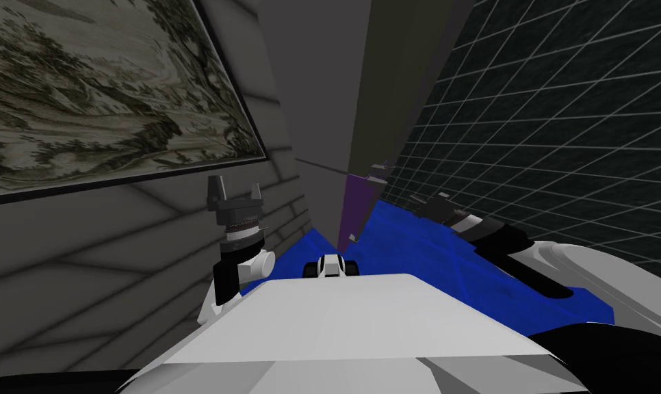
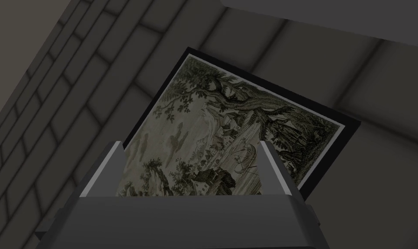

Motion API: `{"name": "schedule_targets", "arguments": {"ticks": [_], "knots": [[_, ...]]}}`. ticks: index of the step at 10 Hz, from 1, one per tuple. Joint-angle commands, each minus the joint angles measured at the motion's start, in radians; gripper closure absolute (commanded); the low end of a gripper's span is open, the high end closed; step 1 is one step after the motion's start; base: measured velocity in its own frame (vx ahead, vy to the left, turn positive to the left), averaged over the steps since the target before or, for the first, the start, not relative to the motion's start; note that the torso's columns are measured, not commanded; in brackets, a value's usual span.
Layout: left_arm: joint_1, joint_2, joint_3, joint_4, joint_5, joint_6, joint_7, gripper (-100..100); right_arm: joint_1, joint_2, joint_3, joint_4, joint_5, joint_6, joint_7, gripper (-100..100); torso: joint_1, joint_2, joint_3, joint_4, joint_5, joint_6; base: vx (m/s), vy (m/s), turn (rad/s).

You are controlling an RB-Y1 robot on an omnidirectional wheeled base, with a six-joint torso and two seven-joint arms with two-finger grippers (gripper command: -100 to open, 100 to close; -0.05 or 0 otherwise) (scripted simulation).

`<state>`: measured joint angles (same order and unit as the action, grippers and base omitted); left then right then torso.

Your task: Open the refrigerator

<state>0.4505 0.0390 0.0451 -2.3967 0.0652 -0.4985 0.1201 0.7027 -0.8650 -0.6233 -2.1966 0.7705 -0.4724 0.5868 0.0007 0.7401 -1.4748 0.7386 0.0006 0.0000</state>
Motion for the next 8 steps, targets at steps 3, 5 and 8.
{"name": "schedule_targets", "arguments": {"ticks": [3, 5, 8], "knots": [[0.000, 0.000, 0.000, 0.000, 0.000, 0.000, 0.000, 0, 0.006, 0.000, 0.015, -0.062, -0.019, -0.053, 0.009, 100, 0.002, -0.003, -0.002, -0.001, 0.000, 0.000, -0.077, -0.318, 0.050], [0.000, 0.000, 0.000, 0.000, 0.000, 0.000, 0.000, 0, 0.007, -0.001, 0.028, -0.096, -0.028, -0.081, 0.015, 100, -0.001, 0.000, 0.000, 0.000, -0.001, 0.000, -0.112, -0.354, 0.088], [0.000, 0.000, 0.000, 0.000, 0.000, 0.000, 0.000, 0, 0.023, -0.007, 0.010, -0.085, -0.027, -0.061, 0.007, -100, 0.010, -0.006, -0.004, -0.002, 0.002, 0.000, -0.024, -0.118, -0.018]]}}
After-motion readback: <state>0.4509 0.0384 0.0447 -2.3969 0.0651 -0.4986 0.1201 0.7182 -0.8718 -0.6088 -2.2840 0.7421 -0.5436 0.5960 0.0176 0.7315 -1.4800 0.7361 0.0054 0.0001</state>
